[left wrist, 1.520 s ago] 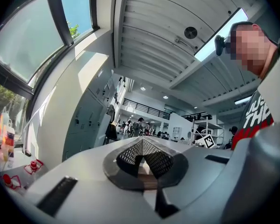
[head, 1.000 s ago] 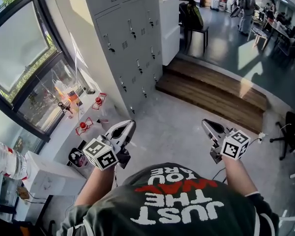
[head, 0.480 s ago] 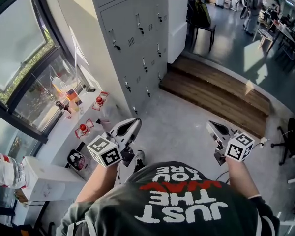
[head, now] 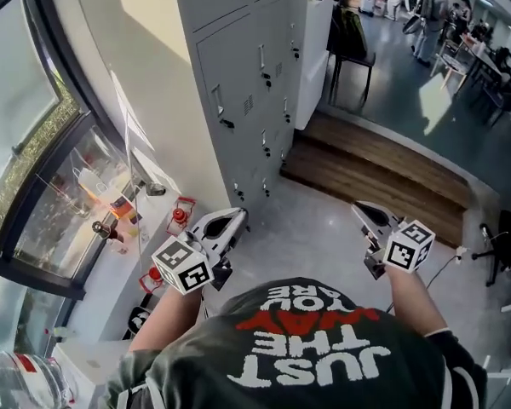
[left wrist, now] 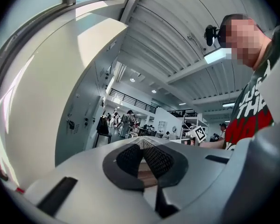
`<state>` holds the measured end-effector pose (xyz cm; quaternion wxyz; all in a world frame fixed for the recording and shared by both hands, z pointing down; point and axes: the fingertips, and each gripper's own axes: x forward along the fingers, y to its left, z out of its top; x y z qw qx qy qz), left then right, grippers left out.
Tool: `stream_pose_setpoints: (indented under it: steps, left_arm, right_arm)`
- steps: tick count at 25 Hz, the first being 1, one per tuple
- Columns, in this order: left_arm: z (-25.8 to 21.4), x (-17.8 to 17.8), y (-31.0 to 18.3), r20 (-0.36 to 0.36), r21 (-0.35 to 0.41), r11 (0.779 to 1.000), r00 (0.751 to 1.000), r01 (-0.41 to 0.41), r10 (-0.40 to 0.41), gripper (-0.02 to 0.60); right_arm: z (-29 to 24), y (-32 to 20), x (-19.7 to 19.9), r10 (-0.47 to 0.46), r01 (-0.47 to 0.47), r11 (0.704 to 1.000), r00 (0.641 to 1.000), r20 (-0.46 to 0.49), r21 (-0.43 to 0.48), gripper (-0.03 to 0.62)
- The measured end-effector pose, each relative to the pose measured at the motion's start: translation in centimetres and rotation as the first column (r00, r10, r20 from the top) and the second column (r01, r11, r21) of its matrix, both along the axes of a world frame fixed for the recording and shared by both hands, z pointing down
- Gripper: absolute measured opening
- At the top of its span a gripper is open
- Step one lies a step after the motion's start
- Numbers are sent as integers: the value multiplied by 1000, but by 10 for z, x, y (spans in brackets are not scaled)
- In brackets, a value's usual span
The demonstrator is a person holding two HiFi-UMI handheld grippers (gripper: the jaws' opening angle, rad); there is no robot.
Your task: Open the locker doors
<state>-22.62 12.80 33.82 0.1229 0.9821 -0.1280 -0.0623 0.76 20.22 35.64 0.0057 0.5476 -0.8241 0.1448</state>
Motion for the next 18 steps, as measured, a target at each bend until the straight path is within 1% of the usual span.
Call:
stream_pose_setpoints:
  steps: [2,4,10,12,15,18]
  left_arm:
    - [-1,-10,-35,-4,-2,1000,1000,-1,1,8]
    - [0,-15,-64,-13,-6,1000,1000,-7,7,8]
    - [9,-18,-124,-16,-56,998,1000,11,-12,8]
    - [11,-14,-141,-16,-61,998,1000,12,-13,8]
    - [12,-1,-163,-12,-47,999,1000,15,-15,8]
    - [11,18,-186,-10,-57,997,999,46,-47,8]
  right_arm:
    - [-2,-38,-15,-11,11,1000,1000,-5,-2,37]
    - [-1,-71,-21,-15,15,1000,1000,-8,-17,37]
    - [4,-146,-18,-16,15,998,1000,-12,-58,37]
    - [6,-167,-15,-22,22,998,1000,-7,-61,37]
    - [9,-198,-7,-50,50,997,999,-1,-66,37]
    - [14,-232,10,-87,88,994,996,5,-60,37]
